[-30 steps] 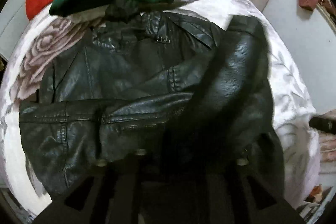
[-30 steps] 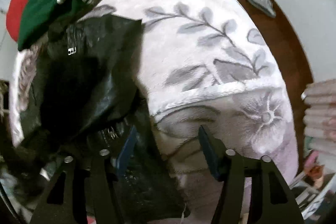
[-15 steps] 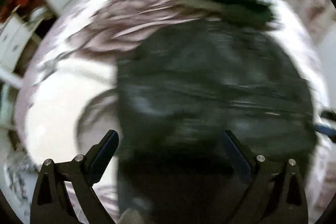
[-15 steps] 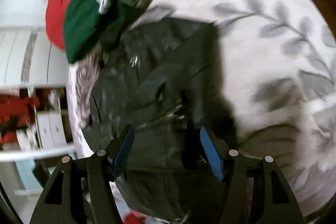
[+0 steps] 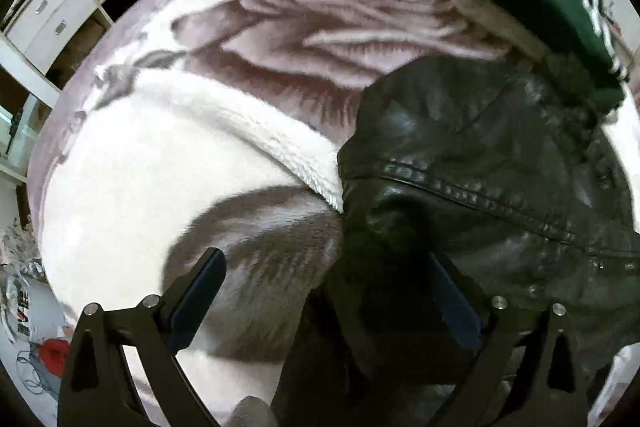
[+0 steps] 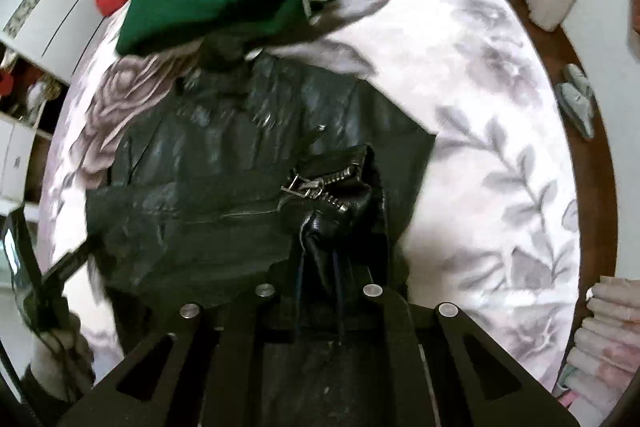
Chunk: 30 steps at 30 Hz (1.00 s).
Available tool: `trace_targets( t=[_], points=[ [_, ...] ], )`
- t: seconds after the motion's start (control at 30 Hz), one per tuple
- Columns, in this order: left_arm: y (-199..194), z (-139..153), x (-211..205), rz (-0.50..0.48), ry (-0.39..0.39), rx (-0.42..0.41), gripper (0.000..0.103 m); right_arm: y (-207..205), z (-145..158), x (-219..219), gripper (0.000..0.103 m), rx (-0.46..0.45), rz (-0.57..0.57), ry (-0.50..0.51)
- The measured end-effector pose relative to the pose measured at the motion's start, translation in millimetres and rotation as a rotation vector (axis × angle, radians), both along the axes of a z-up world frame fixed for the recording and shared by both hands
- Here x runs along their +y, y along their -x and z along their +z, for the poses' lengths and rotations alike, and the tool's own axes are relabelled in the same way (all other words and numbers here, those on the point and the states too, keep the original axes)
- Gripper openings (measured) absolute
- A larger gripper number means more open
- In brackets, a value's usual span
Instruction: Fold large clothes
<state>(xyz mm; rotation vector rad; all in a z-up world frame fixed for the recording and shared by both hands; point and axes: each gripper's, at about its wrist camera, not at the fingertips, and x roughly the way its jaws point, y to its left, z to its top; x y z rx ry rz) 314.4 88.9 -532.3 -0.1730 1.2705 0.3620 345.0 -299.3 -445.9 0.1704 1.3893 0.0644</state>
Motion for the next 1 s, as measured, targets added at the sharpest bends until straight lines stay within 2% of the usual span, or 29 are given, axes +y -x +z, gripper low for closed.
trace_targets(
  t=[0.07, 0.13, 0.17, 0.23, 0.27, 0.3, 0.37, 0.43, 0.47, 0.63, 0.67, 0.7, 0.73, 0.8, 0.83, 0.87, 0.97, 1.0],
  points=[
    [-5, -22, 1, -0.014, -0.004, 0.025, 0.103, -14, -34, 2, 0.013, 0.069, -0.005, 0.016],
    [-5, -29, 3, -0.023, 0.015, 0.011, 0.103, -20, -65, -4, 0.019, 0.161, 0.012, 0.022],
    [-5, -29, 4, -0.028, 0.019, 0.008, 0.103, -24, -72, -8, 0.021, 0.201, 0.000, -0.012],
    [-3, -19, 2, -0.044, -0.009, 0.005, 0.103, -25, -57, -28, 0.028, 0.217, -0.080, -0.119],
    [-1, -14, 0, -0.044, -0.027, 0.004, 0.103, -22, -41, -44, 0.036, 0.200, -0.137, -0.154],
    [2, -6, -2, -0.040, -0.044, -0.003, 0.103, -17, -29, -57, 0.047, 0.182, -0.170, -0.170],
    [13, 9, -8, -0.017, -0.086, -0.016, 0.103, -5, -7, -82, 0.053, 0.158, -0.188, -0.180],
    [26, 19, -15, -0.002, -0.108, -0.026, 0.103, 7, -5, -90, 0.053, 0.192, -0.131, -0.157],
    [35, 23, -22, 0.009, -0.130, -0.016, 0.103, 17, -13, -89, 0.053, 0.232, -0.087, -0.155],
    [66, 19, -59, -0.004, -0.184, 0.062, 0.103, 44, -81, -69, 0.053, 0.368, 0.056, -0.214],
    [73, 17, -69, -0.011, -0.208, 0.084, 0.103, 47, -88, -64, 0.045, 0.361, 0.079, -0.185],
    [80, 16, -78, -0.017, -0.231, 0.103, 0.103, 49, -94, -62, 0.024, 0.341, 0.103, -0.108],
    [86, 15, -86, -0.023, -0.247, 0.119, 0.103, 52, -103, -69, 0.024, 0.334, 0.099, -0.052],
    [99, 16, -105, -0.031, -0.271, 0.153, 0.103, 56, -117, -99, 0.029, 0.357, -0.005, -0.120],
    [105, 19, -116, -0.036, -0.283, 0.164, 0.103, 56, -116, -101, 0.029, 0.358, 0.005, -0.135],
    [112, 24, -130, -0.043, -0.303, 0.172, 0.103, 56, -108, -97, 0.031, 0.353, 0.061, -0.133],
    [133, 43, -179, -0.059, -0.323, 0.186, 0.103, 59, -75, -102, 0.052, 0.349, 0.140, -0.080],
    [138, 46, -193, -0.066, -0.328, 0.188, 0.103, 61, -59, -112, 0.053, 0.328, 0.146, -0.069]
  ],
)
